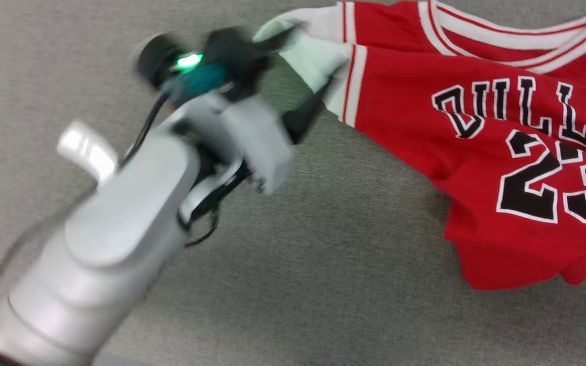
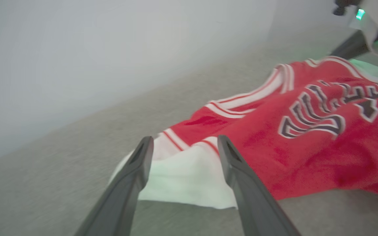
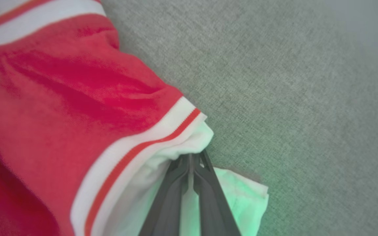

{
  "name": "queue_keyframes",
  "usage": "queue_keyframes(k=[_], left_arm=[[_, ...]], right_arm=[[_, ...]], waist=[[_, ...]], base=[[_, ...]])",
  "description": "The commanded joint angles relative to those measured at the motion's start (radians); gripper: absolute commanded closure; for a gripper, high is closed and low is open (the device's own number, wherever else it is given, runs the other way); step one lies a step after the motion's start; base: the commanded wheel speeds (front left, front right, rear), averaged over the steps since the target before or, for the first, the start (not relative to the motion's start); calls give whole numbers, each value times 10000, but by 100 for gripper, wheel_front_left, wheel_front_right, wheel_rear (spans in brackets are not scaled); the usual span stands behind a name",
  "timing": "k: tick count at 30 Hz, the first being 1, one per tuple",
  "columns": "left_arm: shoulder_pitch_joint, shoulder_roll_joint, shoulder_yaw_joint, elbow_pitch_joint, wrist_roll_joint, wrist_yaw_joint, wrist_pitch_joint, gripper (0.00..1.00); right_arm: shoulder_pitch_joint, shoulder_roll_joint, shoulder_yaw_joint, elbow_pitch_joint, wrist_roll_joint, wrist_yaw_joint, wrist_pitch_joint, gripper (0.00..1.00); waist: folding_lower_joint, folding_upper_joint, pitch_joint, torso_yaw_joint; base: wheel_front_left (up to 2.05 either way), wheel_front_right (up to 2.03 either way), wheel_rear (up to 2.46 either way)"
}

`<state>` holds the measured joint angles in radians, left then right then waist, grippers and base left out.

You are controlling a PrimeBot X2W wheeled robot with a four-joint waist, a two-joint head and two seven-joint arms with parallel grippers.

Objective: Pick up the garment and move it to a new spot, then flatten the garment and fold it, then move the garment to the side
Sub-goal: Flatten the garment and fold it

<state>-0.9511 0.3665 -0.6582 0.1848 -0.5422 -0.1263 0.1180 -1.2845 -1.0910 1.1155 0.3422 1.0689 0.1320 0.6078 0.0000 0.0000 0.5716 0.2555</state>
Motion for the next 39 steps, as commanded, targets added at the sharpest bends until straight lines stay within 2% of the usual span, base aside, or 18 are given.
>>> queue_keyframes(k=[1, 3, 5, 9, 11, 16, 20, 22, 23, 28, 33, 36, 39], left_arm=[[-530, 93, -260, 11, -641, -26, 240, 0], [-1643, 569, -1062, 436, -1956, -17, 1402, 0], [-2640, 784, -1827, 865, -2768, -22, 2438, 0], [-4260, 936, -2957, 1947, -3888, -30, 4206, 0], [-4703, 830, -3432, 2516, -4374, -30, 4905, 0], [-5552, 748, -4353, 3704, -4894, -32, 5922, 0], [-5714, 720, -4879, 4006, -5513, -27, 6243, 0], [-5669, 660, -4843, 3931, -6062, -36, 6065, 73], [-5636, 661, -4906, 3920, -6265, -36, 6066, 100], [-5853, 1015, -5252, 4024, -6381, -32, 5307, 100], [-6197, 1192, -5271, 4224, -6141, -34, 3454, 100], [-6422, 1287, -5123, 4925, -5813, -32, 2177, 100], [-6692, 997, -4682, 5784, -5852, -32, 957, 100]], right_arm=[[117, 262, 360, 154, -36, -25, 29, 100], [-141, 362, 588, 233, -17, -31, 8, 100], [-395, 461, 827, 288, 32, -34, 13, 100], [-842, 591, 1211, 414, 82, -56, -9, 100], [-1035, 630, 1361, 463, 78, -59, -46, 100], [-1345, 705, 1670, 500, 150, -59, -30, 100], [-1469, 789, 1808, 558, 179, -59, -61, 100], [-1504, 847, 1832, 554, 175, -59, -175, 100], [-1522, 885, 1848, 535, 184, -57, -257, 100], [-1675, 1036, 1769, 390, 226, -41, -1002, 100], [-2279, 990, 1651, 509, -56, -24, -1965, 100], [-2745, 1122, 1573, 884, -102, -24, -2596, 100], [-3282, 1378, 1353, 1533, -267, -24, -3230, 100]], waist=[[0, 0, 331, -325], [0, 0, 457, -429], [0, 0, 573, -516], [0, 0, 781, -643], [0, 0, 881, -682], [0, 0, 1099, -790], [0, 0, 1157, -862], [0, 0, 1164, -885], [0, 0, 1148, -898], [0, 0, 857, -1047], [0, 0, 333, -1278], [0, 0, 23, -1465], [0, 0, -224, -1669]], base=[[0, 0, 0], [0, 0, 0], [0, 0, 0], [0, 0, 0], [0, 0, 0], [0, 0, 0], [0, 0, 0], [0, 0, 0], [0, 0, 0], [0, 0, 0], [0, 0, 0], [0, 0, 0], [0, 0, 0]])
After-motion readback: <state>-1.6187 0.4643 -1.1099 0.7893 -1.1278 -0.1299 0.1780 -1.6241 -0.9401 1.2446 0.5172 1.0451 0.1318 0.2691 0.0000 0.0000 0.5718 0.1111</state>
